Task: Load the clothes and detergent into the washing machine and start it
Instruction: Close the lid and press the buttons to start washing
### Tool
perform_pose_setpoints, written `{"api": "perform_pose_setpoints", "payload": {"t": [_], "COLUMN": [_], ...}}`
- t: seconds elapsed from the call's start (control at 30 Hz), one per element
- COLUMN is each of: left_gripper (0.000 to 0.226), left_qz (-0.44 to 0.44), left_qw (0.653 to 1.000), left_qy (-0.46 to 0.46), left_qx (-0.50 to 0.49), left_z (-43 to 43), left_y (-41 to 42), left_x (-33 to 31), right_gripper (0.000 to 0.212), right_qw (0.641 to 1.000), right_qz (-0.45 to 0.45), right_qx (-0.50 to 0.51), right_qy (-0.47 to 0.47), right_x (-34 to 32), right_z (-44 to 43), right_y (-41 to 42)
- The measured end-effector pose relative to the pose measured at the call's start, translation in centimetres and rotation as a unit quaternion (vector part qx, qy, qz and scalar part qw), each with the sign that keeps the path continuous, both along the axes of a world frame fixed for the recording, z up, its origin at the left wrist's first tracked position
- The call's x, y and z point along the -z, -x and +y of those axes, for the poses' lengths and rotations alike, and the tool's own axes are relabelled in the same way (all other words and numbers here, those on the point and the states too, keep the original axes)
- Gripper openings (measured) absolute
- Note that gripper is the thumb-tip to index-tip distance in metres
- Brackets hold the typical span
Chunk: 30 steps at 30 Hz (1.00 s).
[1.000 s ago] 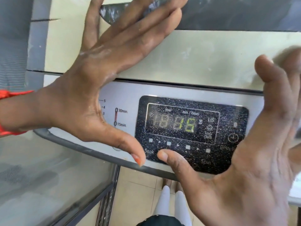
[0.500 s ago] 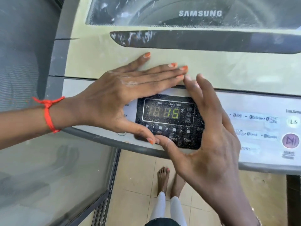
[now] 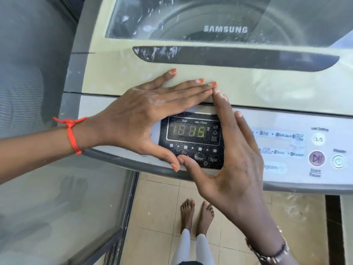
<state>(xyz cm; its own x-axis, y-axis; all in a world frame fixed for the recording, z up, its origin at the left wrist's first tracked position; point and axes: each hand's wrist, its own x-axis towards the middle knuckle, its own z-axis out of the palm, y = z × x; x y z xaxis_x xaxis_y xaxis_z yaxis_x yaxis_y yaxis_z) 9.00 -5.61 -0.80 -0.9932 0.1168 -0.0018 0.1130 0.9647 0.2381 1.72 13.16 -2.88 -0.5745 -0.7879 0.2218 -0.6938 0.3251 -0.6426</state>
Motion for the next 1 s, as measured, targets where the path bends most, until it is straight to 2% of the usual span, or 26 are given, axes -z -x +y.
{"api": "perform_pose_setpoints", "payload": {"t": [0.03, 0.1, 0.37, 0.63, 0.9, 1.0], "left_gripper": [0.113, 0.115, 0.111, 0.102, 0.100, 0.099], "left_qz": [0.032, 0.028, -0.041, -0.036, 0.010, 0.021], "left_qw": [0.999, 0.998, 0.998, 0.998, 0.993, 0.992], "left_qy": [-0.001, 0.017, -0.013, -0.051, -0.074, -0.069], "left_qx": [0.042, 0.054, 0.036, -0.021, -0.091, -0.106], "left_z": [0.1, 0.3, 0.3, 1.2, 1.9, 2.1], "left_y": [0.1, 0.0, 0.0, 0.1, 0.1, 0.4], "left_x": [-0.2, -0.3, -1.5, -2.1, -1.5, -1.6], "right_gripper": [0.093, 0.094, 0.082, 0.059, 0.063, 0.066], "right_qw": [1.000, 1.000, 0.998, 0.995, 0.993, 0.993], "right_qz": [0.001, 0.000, -0.015, -0.003, 0.019, -0.009], "right_qx": [0.000, -0.005, -0.056, -0.092, -0.065, -0.059], "right_qy": [0.001, 0.002, -0.005, -0.037, -0.100, -0.098], "right_x": [0.0, -0.1, -0.9, -0.8, -0.6, -1.1], "right_z": [0.0, 0.0, 0.9, 3.1, 9.0, 10.7], "right_y": [0.0, 0.0, 0.6, 2.1, 6.0, 7.7]}}
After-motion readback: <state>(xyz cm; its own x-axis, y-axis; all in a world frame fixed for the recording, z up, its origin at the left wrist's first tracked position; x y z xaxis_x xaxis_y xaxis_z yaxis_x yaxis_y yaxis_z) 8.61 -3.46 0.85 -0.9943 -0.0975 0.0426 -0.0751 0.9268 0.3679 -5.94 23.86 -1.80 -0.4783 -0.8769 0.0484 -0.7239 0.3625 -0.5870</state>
